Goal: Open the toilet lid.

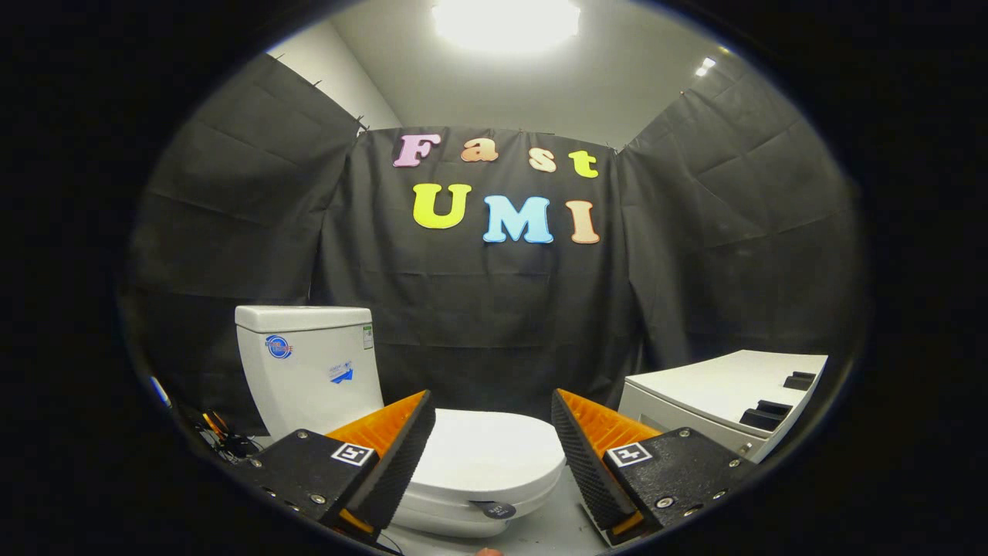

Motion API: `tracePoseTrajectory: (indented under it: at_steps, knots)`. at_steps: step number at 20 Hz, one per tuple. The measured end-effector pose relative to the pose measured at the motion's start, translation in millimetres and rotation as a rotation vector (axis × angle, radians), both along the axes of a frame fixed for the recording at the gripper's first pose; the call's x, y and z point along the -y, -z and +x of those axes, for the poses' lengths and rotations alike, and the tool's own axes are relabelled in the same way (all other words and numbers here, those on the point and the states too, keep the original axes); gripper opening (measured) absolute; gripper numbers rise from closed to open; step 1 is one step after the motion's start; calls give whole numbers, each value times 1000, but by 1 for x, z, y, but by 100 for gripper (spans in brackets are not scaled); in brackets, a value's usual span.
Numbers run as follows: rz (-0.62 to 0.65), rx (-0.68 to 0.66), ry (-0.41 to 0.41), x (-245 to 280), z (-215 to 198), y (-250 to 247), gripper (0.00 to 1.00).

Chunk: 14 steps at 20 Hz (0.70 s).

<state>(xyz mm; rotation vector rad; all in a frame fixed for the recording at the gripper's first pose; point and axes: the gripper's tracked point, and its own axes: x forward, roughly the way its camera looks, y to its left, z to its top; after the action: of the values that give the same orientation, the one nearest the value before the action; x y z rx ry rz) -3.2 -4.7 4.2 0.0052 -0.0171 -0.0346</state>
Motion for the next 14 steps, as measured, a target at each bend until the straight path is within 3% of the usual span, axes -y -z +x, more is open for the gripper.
tracePoseTrajectory:
  at_steps: [10,14]
  knots:
    - [174,-64,-5,-11,25,34,94]
    - [331,-82,6,-11,25,52,93]
